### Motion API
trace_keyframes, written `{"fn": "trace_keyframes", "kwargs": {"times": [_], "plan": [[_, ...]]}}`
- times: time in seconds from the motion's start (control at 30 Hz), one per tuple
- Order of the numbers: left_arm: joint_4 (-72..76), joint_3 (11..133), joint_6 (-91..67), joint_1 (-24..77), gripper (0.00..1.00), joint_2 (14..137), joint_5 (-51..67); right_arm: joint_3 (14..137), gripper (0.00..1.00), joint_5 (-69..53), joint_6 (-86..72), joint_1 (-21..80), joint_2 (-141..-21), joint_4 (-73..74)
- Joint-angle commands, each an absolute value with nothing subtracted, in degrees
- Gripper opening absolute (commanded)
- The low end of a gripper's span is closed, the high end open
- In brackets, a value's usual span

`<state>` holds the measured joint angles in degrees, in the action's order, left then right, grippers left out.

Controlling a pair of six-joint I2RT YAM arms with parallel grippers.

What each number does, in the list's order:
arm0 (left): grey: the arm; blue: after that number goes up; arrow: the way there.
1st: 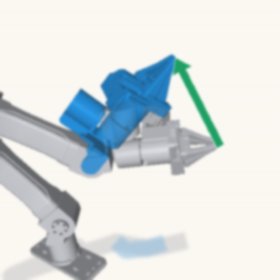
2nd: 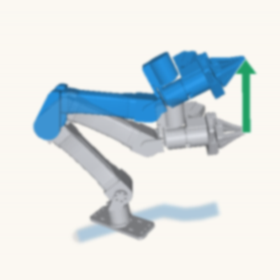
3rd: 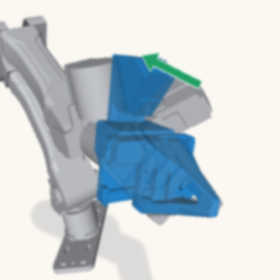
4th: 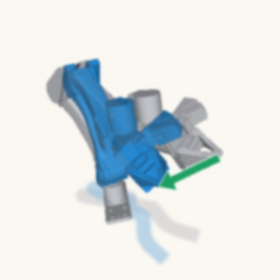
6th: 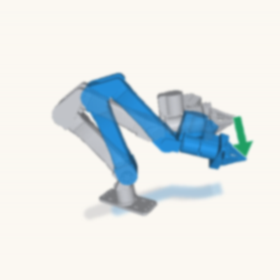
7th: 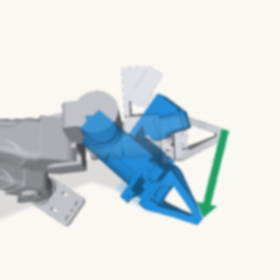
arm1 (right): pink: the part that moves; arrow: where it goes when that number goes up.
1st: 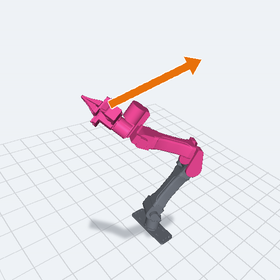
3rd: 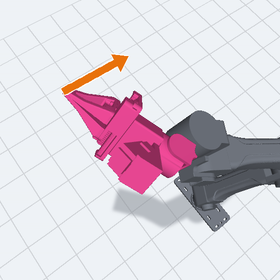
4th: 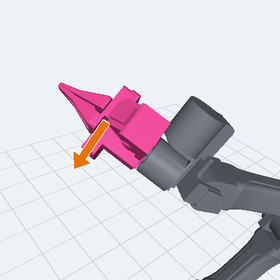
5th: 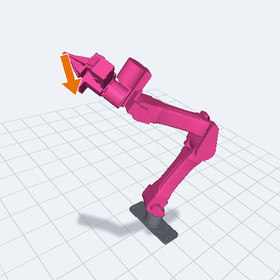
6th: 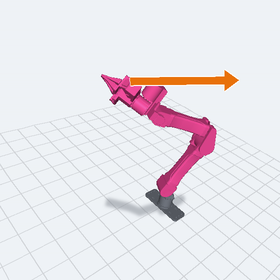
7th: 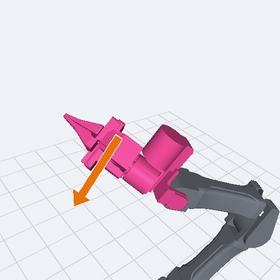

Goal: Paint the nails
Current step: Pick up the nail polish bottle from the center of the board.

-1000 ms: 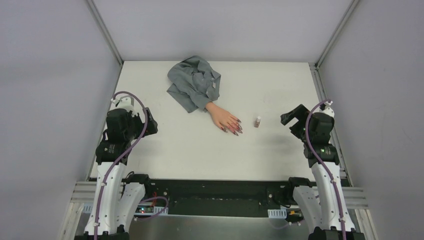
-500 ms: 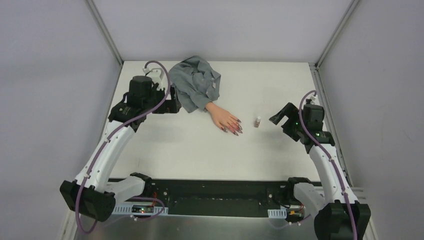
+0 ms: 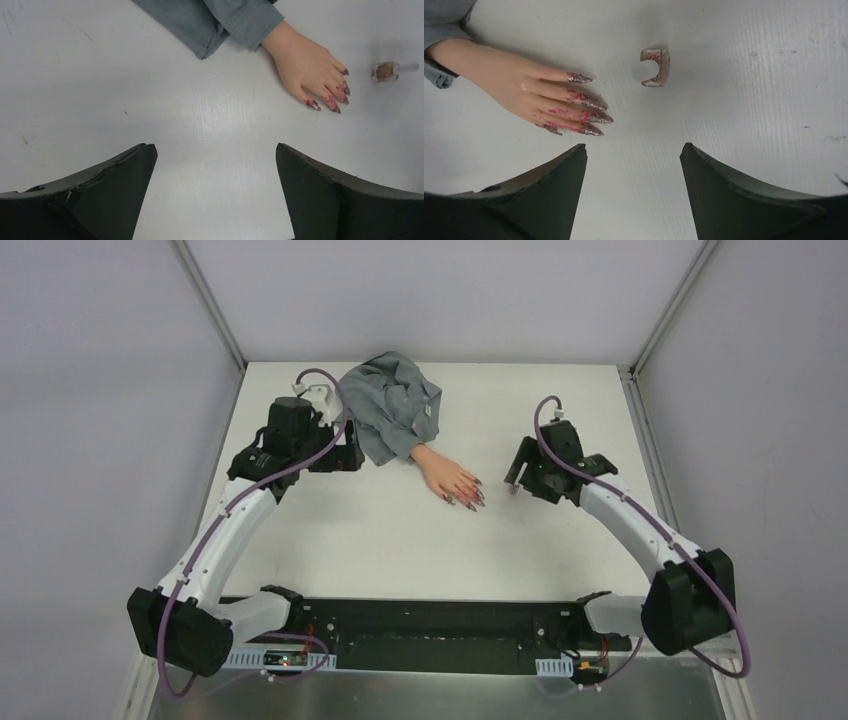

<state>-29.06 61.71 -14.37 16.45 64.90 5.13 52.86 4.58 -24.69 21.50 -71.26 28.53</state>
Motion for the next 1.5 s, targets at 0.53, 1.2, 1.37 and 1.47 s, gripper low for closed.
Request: {"fn": "trace_keyframes", "kwargs": {"times": [0.53,1.2,1.37,1.47], "plan": [[-26.1,61.11,-14.02,16.45,0.99,62.93,10.41,65.22,0.53,15.65,-20.66,22.96,-92.22,29.03],[-25.71,61.02,-13.62,16.47,0.99,62.06,12.04,67.88,0.15,16.12,-17.88,22.96,-96.17,28.82],[-25.51,60.91,-13.5,16.46,0.99,61.99,12.88,67.36,0.0,16.69,-17.11,23.0,-95.08,29.22],[-25.25,60.85,-13.57,16.46,0.99,62.18,13.67,66.68,0.0,16.73,-16.75,23.02,-93.27,29.21]]}}
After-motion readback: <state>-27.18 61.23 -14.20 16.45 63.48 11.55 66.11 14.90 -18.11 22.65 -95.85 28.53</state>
